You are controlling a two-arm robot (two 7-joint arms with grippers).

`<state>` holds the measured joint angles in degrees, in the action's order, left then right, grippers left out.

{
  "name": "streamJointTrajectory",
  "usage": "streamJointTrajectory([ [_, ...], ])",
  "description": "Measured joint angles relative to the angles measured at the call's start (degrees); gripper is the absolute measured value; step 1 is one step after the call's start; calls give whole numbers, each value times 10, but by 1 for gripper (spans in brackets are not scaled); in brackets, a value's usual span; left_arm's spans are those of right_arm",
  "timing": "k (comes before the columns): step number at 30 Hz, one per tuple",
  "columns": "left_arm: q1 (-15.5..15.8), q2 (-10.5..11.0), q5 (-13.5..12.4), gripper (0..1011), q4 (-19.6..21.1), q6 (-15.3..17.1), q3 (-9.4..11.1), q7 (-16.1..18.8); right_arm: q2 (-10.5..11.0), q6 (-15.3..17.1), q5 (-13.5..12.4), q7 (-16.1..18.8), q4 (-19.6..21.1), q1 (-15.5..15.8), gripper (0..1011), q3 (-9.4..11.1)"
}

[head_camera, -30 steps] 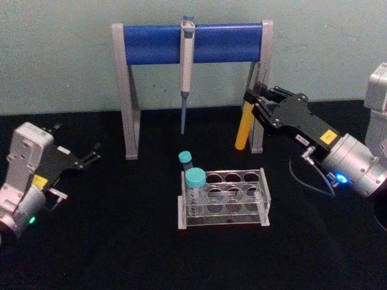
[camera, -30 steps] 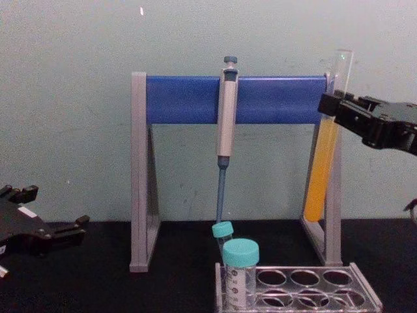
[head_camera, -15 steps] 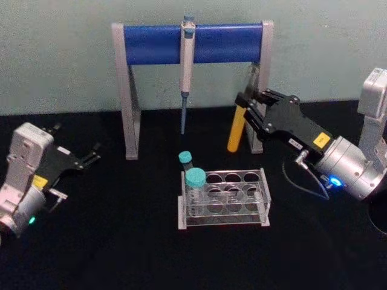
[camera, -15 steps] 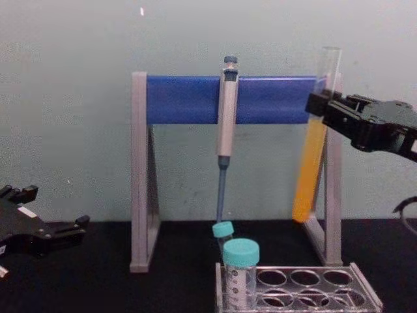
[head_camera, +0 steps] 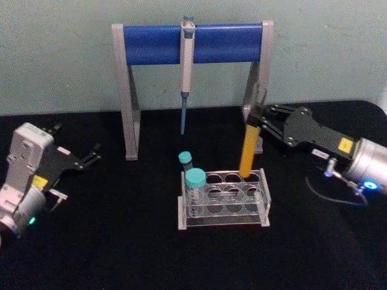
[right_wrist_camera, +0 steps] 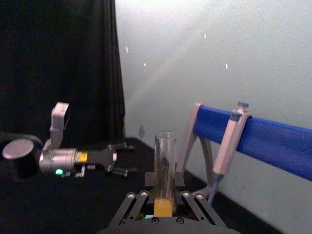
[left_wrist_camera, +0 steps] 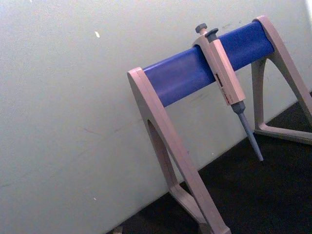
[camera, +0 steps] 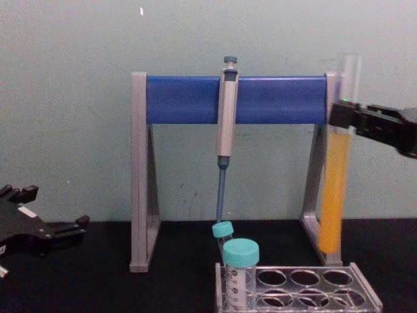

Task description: Pick up the test tube from the test tube rack, shake it, then place it back into the test tube rack.

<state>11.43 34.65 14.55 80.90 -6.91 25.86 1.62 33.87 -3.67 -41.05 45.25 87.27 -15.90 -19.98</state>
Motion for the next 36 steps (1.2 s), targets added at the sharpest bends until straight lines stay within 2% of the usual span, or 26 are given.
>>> streamJointTrajectory([
  [3,0,0,0,1001,0,0,0,0,15,1,1,3,1,1,228,0],
  [6,0,0,0,1001,0,0,0,0,29,-15,18,-6,1,2,228,1],
  [9,0,0,0,1001,0,0,0,0,33,-40,49,-34,-4,2,228,1],
  [12,0,0,0,1001,0,0,0,0,20,-71,93,-80,-12,0,228,3],
  [15,0,0,0,1001,0,0,0,0,7,-85,116,-104,-16,-1,228,5],
  [16,0,0,0,1001,0,0,0,0,-4,-92,129,-119,-19,-3,228,6],
  [21,0,0,0,1001,0,0,0,0,-32,-100,150,-147,-26,-9,228,6],
  [24,0,0,0,1001,0,0,0,0,-50,-98,151,-152,-27,-12,228,6],
  [27,0,0,0,1001,0,0,0,0,-63,-92,141,-149,-28,-13,228,6],
  [30,0,0,0,1001,0,0,0,0,-70,-77,114,-130,-24,-12,229,10],
  [31,0,0,0,1002,0,0,0,0,-71,-69,98,-115,-22,-11,228,11],
  [32,0,0,0,1001,0,0,0,0,-71,-69,98,-115,-22,-11,228,11],
  [35,0,0,0,1001,0,0,0,0,-60,-45,56,-74,-14,-9,228,10],
  [36,0,0,0,1001,0,0,0,0,-60,-45,56,-74,-14,-9,228,10],
])
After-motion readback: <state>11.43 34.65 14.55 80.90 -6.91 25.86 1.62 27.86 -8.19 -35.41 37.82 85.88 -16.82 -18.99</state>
